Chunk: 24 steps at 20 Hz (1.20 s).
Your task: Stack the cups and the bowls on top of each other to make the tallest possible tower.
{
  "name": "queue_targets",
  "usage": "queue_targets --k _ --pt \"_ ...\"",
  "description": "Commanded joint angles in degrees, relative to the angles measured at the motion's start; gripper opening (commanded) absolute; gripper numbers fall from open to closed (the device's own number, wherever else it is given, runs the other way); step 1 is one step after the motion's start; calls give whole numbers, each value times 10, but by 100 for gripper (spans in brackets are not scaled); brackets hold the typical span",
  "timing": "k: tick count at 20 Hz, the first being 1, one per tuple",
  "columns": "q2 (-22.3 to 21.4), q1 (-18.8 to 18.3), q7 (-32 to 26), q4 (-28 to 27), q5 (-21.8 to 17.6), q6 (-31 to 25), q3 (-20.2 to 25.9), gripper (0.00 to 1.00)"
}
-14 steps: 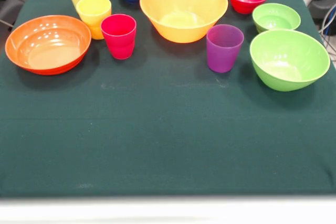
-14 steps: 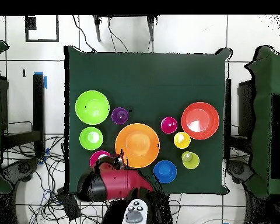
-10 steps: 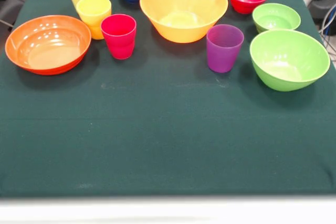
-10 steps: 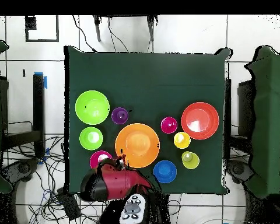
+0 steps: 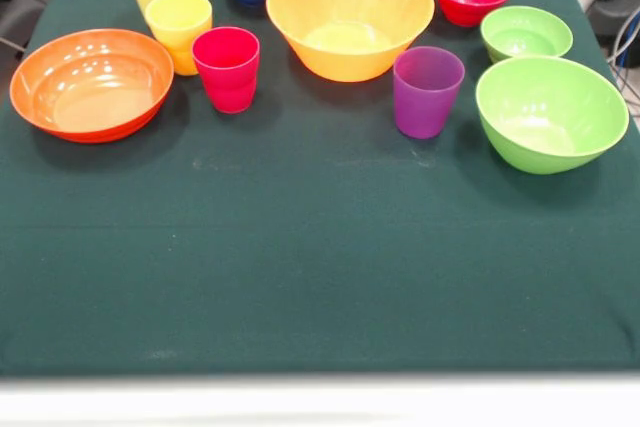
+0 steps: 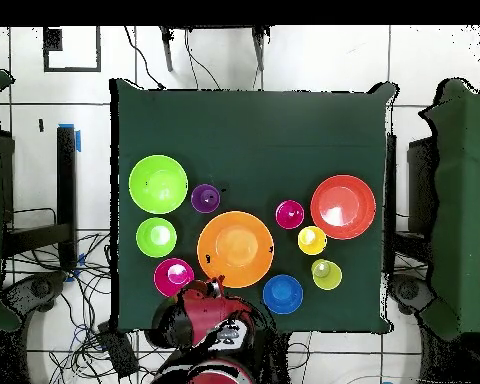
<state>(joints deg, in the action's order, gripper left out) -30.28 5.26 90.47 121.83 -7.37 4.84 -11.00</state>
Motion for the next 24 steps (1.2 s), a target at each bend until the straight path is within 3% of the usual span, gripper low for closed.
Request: queue_targets --k 1,18,19,24 --pt "49 8 104 -40 13 26 25 100" --pt "44 18 86 -79 20 -20 33 100" --pt "44 19 85 -82 20 -22 33 0" --pt "44 19 81 -97 19 -27 37 0"
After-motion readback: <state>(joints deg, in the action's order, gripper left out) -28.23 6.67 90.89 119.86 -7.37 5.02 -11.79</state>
